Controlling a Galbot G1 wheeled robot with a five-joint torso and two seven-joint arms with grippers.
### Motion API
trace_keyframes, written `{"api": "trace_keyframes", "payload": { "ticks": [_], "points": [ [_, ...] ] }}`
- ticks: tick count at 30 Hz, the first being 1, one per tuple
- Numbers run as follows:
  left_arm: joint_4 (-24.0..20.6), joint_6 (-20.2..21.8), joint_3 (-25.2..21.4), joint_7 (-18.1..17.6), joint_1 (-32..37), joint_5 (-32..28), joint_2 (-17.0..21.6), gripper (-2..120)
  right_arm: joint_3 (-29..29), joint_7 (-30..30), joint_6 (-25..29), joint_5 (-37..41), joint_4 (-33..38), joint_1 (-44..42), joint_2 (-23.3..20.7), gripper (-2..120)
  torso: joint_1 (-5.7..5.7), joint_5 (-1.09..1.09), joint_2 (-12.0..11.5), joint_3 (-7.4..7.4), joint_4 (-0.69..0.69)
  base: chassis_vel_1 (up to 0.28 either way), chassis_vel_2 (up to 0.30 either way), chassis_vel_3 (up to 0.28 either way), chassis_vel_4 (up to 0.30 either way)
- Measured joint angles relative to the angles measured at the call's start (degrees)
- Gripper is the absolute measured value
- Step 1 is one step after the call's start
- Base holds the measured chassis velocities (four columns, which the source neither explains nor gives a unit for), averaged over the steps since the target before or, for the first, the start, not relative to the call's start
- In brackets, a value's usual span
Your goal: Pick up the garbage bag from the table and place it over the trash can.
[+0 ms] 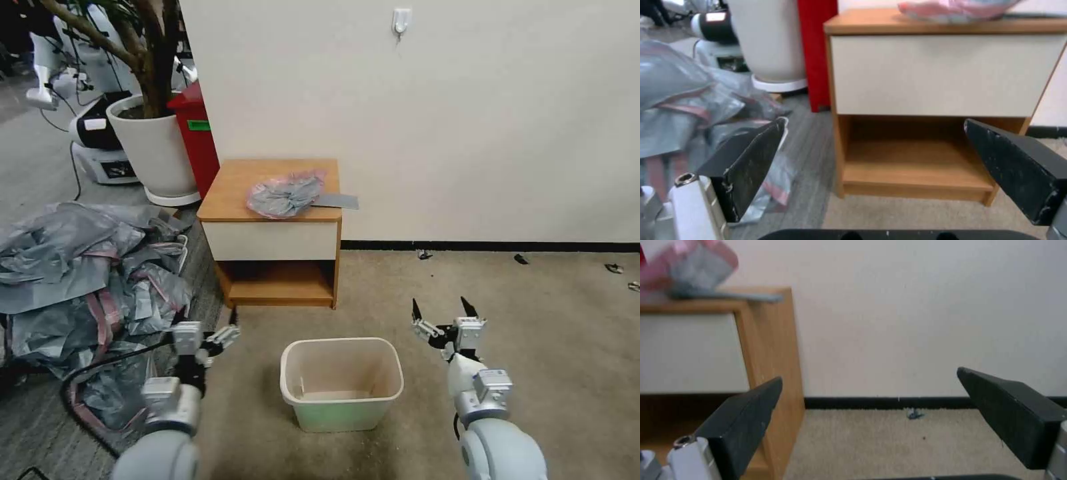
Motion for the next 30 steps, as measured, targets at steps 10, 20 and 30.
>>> {"api": "trace_keyframes", "payload": {
  "ticks": [10,20,30],
  "points": [
    [-1.8,0.9,-1.4,-0.5,1.2,-3.6,1.9,100,2.3,-3.6,-5.1,1.6,10.0,-3.2,3.3,100,0.00,-0.01,0.0,0.00,-0.01,0.000,0.000,0.000,0.000],
    [-0.1,-2.7,-1.4,-0.3,1.1,-4.1,3.0,100,0.1,-4.0,-1.6,5.2,4.9,-0.1,3.3,100,0.00,0.00,0.0,0.00,0.00,0.000,0.000,0.000,0.000],
    [0.5,-3.9,-1.2,-0.3,1.5,-4.5,2.9,100,-2.9,1.0,-3.8,15.2,1.0,4.9,2.5,100,0.00,0.00,0.0,0.00,0.00,0.000,0.000,0.000,0.000]
  ]
}}
